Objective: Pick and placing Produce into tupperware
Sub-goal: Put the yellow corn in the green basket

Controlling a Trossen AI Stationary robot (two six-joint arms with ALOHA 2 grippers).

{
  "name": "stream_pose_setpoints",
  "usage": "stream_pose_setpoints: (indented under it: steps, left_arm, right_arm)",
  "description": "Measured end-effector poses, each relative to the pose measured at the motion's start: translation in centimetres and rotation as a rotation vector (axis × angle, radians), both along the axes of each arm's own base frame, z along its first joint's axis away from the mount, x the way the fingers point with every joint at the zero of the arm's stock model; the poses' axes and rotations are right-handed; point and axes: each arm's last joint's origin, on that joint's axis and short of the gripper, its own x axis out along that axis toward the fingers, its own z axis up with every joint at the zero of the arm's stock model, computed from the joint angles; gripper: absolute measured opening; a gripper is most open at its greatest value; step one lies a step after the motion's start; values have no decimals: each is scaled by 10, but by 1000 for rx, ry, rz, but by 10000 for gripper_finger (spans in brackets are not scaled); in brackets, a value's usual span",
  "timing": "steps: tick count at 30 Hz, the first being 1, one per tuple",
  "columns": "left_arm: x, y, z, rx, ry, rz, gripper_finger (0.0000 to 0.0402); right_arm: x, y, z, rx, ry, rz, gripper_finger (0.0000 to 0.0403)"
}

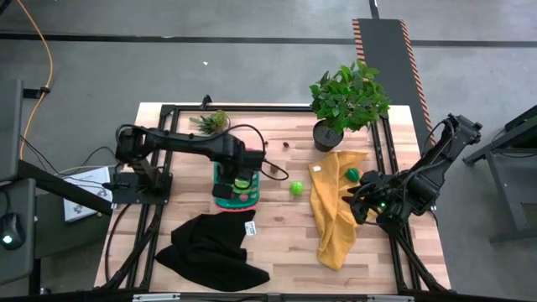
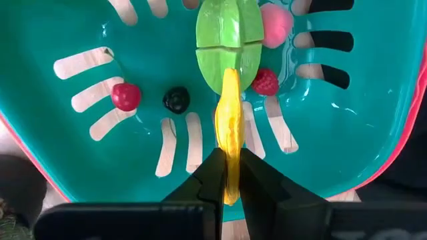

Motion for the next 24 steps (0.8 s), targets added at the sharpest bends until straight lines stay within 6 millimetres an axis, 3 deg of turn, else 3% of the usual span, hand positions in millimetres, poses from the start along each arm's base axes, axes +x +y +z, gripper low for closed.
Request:
stream_pose_setpoints:
  steps: [13, 24]
  left_arm:
    - [-17, 7, 10, 37, -224, 105, 28]
    - [-30, 29, -14, 13, -256, 213, 28]
  right_arm:
    - [0, 0, 0, 17, -17, -28, 169]
    - [0, 0, 0, 34, -24, -46, 169]
